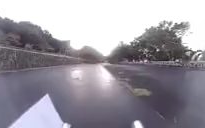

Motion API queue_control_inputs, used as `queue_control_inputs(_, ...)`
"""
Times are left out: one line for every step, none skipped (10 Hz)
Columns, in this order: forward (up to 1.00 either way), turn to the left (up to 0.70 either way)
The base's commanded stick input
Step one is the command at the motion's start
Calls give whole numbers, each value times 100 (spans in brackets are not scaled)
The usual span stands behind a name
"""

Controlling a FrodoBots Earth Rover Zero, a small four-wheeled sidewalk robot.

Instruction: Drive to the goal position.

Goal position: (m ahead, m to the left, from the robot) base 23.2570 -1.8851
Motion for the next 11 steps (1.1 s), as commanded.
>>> queue_control_inputs(50, 0)
queue_control_inputs(50, 0)
queue_control_inputs(50, 0)
queue_control_inputs(50, 0)
queue_control_inputs(50, 0)
queue_control_inputs(50, 0)
queue_control_inputs(50, 0)
queue_control_inputs(50, 0)
queue_control_inputs(50, 0)
queue_control_inputs(50, 0)
queue_control_inputs(50, 0)
